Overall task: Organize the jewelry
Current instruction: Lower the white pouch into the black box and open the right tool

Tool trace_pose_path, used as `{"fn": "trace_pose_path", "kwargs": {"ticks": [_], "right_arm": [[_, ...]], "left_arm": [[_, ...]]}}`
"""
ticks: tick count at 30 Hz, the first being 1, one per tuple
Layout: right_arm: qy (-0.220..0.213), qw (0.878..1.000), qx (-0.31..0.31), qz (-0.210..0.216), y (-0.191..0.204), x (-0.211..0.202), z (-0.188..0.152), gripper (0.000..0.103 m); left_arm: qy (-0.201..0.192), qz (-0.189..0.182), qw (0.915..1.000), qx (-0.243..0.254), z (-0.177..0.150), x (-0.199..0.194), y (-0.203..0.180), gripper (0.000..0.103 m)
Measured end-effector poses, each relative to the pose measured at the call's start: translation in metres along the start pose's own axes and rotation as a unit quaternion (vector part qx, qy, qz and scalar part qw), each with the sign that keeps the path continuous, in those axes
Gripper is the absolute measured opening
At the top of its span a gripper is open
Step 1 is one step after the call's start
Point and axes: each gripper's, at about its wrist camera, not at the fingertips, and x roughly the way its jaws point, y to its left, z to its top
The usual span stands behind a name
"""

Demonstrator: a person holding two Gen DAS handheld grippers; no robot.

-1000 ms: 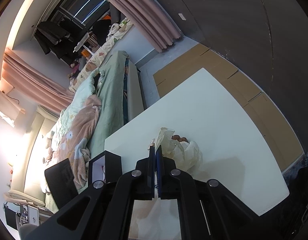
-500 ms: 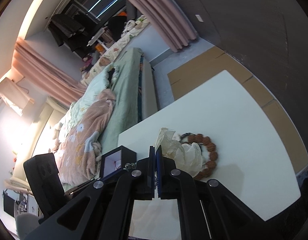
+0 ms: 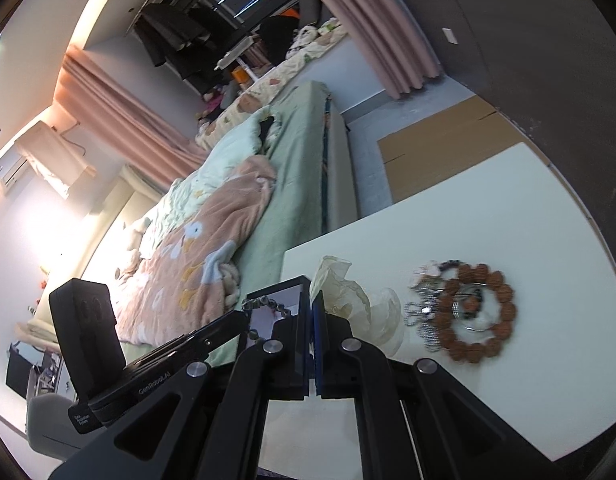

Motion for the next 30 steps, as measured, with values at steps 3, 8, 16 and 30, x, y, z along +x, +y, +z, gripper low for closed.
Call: {"fn": "trace_pose_path", "kwargs": {"ticks": [3,8,16,30], "right_arm": [[0.002,1.000,-0.005,0.012,0.010,0.009,-0.002,0.002],[0.006,0.999,-0.015,0.031,0.028,0.024,-0.005,0.002],[0.012,0.998,-0.026,0.060,0.051,0.044,-0.007,0.002],[0.030,0.998,-0.012,0.048,0.053,0.059,-0.010,0.076]], "left_arm": [[-0.012,0.017,0.9996,-0.017,0.002,-0.006,0.014,0.009],[-0.025,0.032,0.9982,-0.045,0.003,-0.017,0.037,0.065],[-0.032,0.051,0.9968,-0.052,0.002,-0.030,0.052,0.083],[-0.042,0.066,0.9939,-0.077,0.002,-0.044,0.075,0.084]]}}
